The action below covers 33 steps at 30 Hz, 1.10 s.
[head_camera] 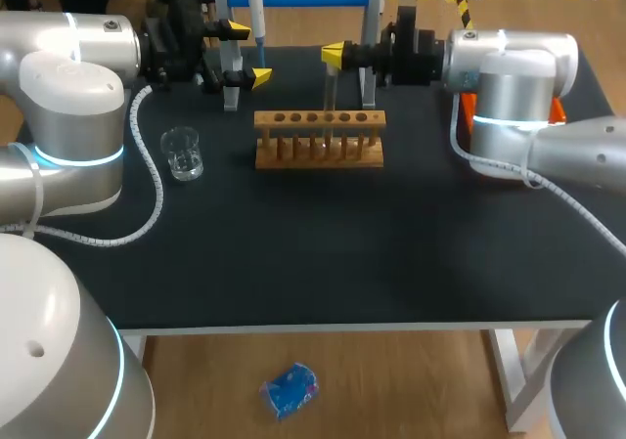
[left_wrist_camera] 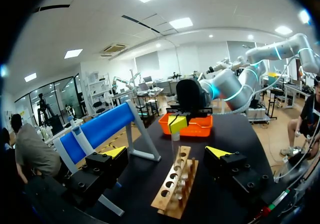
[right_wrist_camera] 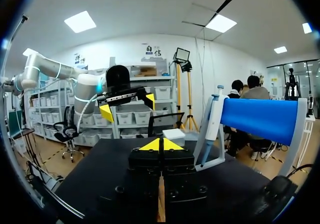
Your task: Invert the test tube, pick up the pipette, mount the tip to pipette, aspirate from beaker and dispense into the tube, eject the tip, return the pipette, and cap with the stopper.
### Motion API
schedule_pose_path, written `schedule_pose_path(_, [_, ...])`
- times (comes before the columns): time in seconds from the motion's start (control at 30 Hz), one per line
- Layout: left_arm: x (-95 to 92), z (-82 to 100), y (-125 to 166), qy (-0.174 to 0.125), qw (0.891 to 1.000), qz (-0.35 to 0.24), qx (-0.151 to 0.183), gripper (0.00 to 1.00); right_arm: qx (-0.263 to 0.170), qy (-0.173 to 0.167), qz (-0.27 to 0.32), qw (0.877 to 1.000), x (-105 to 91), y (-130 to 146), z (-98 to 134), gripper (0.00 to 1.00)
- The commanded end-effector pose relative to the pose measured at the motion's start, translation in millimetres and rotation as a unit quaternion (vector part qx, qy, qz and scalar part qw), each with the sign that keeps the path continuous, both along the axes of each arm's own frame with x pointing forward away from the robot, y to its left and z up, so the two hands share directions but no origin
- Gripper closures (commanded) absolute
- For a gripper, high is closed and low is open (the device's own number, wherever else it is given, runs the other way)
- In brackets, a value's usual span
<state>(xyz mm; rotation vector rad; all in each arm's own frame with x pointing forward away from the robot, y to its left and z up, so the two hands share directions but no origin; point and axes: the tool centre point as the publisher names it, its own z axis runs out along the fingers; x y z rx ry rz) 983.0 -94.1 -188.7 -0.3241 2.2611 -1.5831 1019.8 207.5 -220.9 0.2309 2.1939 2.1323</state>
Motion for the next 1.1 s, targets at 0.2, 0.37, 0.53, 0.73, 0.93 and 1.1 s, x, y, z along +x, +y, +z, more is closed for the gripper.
schedule_pose_path(0.2, [-0.1, -1.6, -0.5, -0.002, 1.000, 0.001, -0.002, 0.00, -0.019, -0.027, -0.015, 0.999, -1.1, -11.0, 26.8, 1.00])
schedule_pose_path(0.37, [-0.1, -1.6, -0.5, -0.002, 1.000, 0.001, -0.002, 0.00, -0.039, -0.043, -0.036, 0.998, -0.5, -25.2, 43.1, 1.00])
schedule_pose_path(0.53, [-0.1, -1.6, -0.5, -0.002, 1.000, 0.001, -0.002, 0.00, -0.067, -0.059, -0.056, 0.994, -1.4, -40.5, 55.7, 0.77])
schedule_pose_path(0.73, [-0.1, -1.6, -0.5, -0.002, 1.000, 0.001, -0.002, 0.00, -0.089, -0.069, -0.076, 0.991, -6.0, -57.7, 69.7, 0.00])
schedule_pose_path(0.93, [-0.1, -1.6, -0.5, -0.002, 1.000, 0.001, -0.002, 0.00, -0.091, -0.070, -0.078, 0.990, -7.3, -59.9, 71.5, 0.00])
schedule_pose_path(1.1, [-0.1, -1.6, -0.5, -0.002, 1.000, 0.001, -0.002, 0.00, -0.091, -0.070, -0.078, 0.990, -7.3, -59.9, 71.5, 0.00])
